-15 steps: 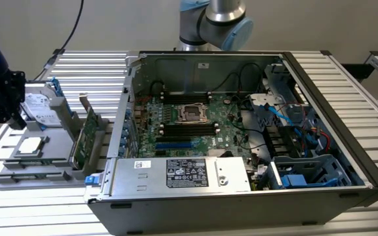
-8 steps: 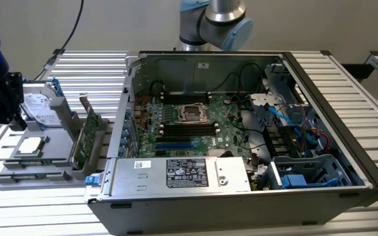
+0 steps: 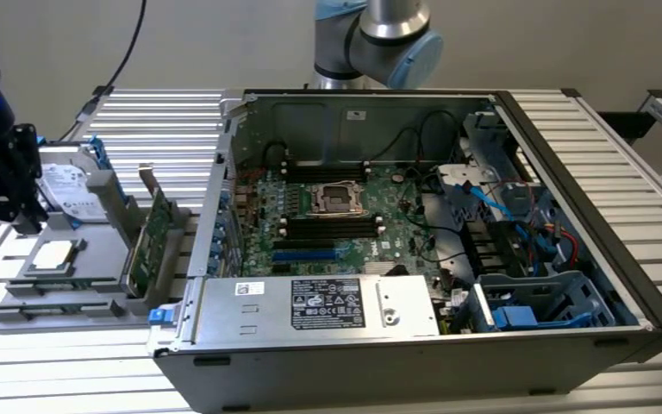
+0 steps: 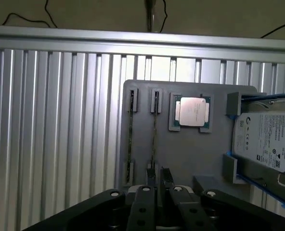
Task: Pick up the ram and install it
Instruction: 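Pick up the ram and move it above insertion slot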
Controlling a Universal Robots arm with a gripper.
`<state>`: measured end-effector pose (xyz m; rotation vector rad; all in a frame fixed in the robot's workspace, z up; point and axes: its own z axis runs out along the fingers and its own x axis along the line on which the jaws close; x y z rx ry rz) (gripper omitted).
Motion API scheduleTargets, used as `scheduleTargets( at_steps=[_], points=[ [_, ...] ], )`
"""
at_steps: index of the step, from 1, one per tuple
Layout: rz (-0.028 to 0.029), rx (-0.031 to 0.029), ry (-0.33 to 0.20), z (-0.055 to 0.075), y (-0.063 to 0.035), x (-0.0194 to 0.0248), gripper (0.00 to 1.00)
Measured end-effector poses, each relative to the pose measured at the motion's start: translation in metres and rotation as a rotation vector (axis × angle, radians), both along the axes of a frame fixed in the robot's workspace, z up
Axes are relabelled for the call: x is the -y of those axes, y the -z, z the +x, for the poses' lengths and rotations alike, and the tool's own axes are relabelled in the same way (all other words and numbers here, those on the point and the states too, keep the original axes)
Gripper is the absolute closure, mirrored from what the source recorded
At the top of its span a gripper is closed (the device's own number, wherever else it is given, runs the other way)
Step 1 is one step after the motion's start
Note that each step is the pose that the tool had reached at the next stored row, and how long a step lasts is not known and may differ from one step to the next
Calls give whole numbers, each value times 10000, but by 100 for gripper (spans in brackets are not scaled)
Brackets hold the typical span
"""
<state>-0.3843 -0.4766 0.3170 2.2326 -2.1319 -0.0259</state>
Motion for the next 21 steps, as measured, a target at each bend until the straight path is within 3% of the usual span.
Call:
scheduleTargets(
  at_steps=[3,7,15,21],
  points=[
    [1,0,-2,-7,8,8,70],
    [10,-19,-55,-14,66,89,70],
    [57,-119,-207,-27,211,241,70],
    [88,-161,-414,-34,321,310,70]
  ],
)
